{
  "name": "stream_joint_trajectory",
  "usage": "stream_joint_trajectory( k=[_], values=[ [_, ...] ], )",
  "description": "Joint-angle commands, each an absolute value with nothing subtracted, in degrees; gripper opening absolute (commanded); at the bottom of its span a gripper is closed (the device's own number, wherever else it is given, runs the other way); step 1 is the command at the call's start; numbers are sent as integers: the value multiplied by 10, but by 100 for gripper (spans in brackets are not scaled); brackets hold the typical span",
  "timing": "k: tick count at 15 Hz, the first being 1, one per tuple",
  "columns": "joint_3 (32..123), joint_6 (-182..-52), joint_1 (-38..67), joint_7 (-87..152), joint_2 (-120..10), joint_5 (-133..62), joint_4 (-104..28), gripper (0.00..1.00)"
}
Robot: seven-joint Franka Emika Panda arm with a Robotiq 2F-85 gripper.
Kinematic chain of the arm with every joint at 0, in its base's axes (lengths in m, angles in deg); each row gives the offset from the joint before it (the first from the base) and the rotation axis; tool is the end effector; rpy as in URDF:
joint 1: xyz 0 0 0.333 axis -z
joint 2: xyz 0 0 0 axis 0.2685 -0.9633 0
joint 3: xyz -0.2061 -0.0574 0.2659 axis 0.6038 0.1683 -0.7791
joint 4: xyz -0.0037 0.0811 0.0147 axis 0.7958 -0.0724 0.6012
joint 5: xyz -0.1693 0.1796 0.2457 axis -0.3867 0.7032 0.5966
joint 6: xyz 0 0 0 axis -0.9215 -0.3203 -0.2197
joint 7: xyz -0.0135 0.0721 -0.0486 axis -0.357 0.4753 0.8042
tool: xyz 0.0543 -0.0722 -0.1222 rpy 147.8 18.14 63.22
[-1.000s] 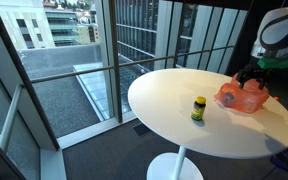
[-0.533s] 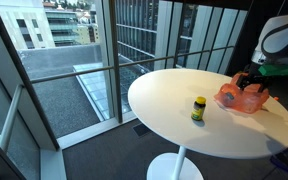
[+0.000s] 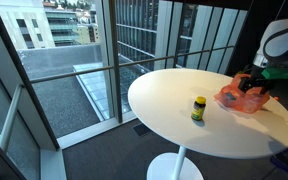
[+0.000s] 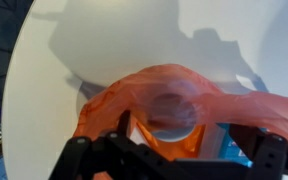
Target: Remove the white bottle from the plastic and put it on the table
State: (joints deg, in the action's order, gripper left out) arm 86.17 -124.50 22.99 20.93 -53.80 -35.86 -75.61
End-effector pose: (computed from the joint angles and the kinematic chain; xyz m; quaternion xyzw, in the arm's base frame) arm 0.4784 -0.1766 0.2581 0.9579 -0.2827 -0.0238 0.0444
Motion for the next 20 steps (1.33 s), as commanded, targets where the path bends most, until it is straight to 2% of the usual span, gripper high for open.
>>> stream_joint_trajectory(
  k=[1,13,20],
  values=[
    [860,-1247,240,240,-518,-354,-774,100],
    [857,-1216,244,298,-437,-353,-821,100],
    [859,-1232,249,291,-434,-350,-822,100]
  ],
)
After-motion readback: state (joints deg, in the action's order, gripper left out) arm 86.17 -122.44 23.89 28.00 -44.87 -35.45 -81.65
